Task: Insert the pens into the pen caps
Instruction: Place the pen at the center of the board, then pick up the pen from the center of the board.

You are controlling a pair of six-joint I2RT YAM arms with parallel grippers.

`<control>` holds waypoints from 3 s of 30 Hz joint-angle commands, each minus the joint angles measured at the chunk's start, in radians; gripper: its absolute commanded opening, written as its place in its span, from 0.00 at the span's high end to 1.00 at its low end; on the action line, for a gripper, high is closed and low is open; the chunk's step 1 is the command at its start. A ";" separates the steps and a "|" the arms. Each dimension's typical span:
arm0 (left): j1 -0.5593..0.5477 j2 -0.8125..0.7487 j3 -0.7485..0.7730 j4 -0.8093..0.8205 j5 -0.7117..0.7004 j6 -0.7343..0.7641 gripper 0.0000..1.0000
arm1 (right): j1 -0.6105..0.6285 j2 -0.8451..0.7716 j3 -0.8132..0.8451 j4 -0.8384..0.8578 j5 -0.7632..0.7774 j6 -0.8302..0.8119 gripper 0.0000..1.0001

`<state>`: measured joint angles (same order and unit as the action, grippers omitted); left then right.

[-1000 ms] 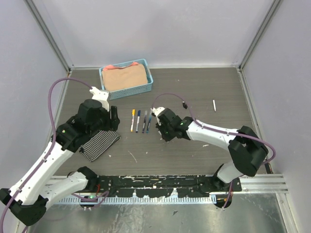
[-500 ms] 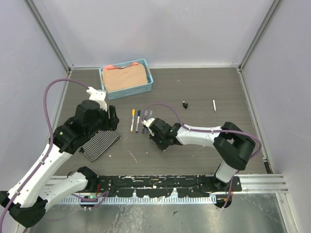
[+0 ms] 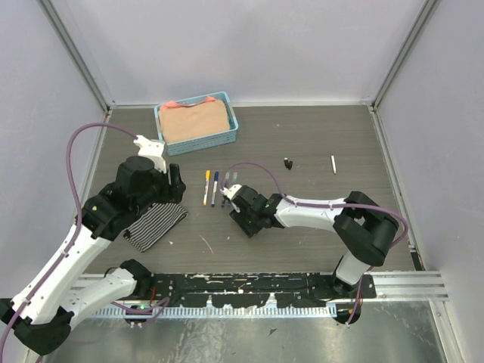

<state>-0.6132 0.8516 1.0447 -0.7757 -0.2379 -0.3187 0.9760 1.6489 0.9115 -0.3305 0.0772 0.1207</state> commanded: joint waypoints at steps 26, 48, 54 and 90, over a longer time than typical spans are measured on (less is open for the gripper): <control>-0.047 0.226 -0.038 0.242 0.318 -0.022 0.20 | 0.006 -0.532 -0.200 0.012 0.224 0.287 0.51; -0.362 0.527 0.055 0.322 0.495 0.702 0.02 | 0.006 -1.308 -0.093 -0.397 0.688 0.621 0.49; -0.365 0.667 0.103 0.069 0.630 1.095 0.00 | 0.006 -1.373 -0.088 -0.442 0.682 0.638 0.49; -0.313 1.043 0.232 0.101 0.575 1.346 0.49 | 0.005 -1.399 -0.041 -0.594 0.722 0.677 0.48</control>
<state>-0.9291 1.8744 1.2640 -0.7078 0.3485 1.0035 0.9779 0.2268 0.8394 -0.9432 0.7673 0.7849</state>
